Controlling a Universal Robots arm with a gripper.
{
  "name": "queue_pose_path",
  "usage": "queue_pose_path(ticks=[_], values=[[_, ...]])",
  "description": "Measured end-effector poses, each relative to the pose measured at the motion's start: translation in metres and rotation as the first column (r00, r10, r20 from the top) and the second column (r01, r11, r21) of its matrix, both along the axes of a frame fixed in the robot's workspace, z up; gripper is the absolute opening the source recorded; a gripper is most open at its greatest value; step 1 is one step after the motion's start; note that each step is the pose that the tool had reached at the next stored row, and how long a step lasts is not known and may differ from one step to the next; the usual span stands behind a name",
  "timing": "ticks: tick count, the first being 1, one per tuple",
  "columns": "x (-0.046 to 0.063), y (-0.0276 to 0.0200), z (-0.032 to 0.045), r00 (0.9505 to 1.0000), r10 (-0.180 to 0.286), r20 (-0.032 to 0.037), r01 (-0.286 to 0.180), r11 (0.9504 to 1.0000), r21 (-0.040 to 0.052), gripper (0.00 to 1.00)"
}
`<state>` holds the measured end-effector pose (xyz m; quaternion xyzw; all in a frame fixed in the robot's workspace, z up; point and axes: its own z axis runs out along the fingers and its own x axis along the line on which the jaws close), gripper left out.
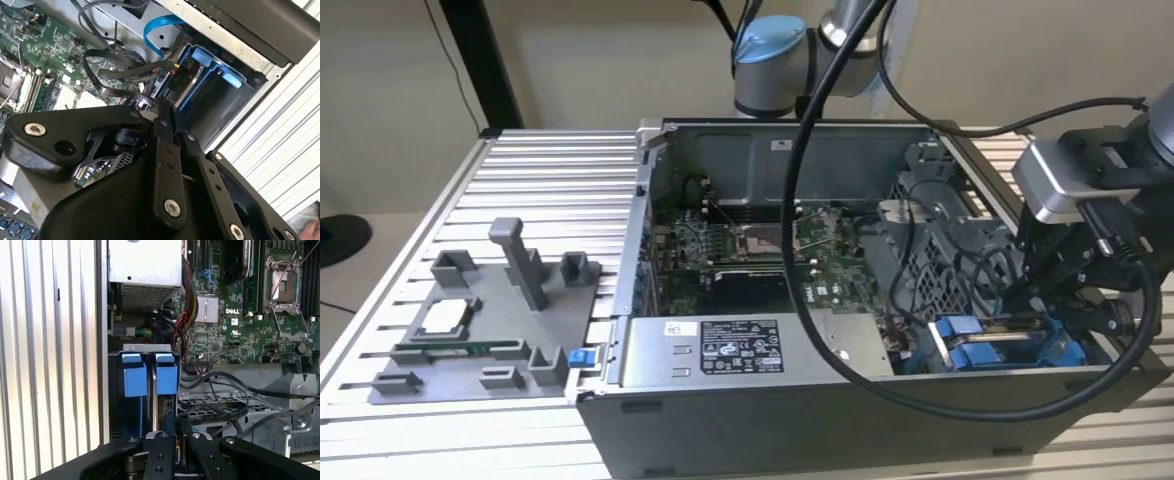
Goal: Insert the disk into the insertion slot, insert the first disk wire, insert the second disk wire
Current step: 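Insert the second disk wire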
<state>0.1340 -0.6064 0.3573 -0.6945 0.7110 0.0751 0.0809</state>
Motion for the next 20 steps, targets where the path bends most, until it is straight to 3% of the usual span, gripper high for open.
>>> queue_pose_path(ticks=[8,11,20], values=[[0.0025,0.0,-0.0058,1.0,0.0,0.0032,0.0,1.0,-0.0027,0.0],[0.0029,0.0,-0.0075,1.0,0.0,0.0083,0.0,1.0,-0.0039,0.0],[0.0028,0.0018,-0.0079,1.0,0.0,0.0096,0.0,1.0,-0.0039,0.0]])
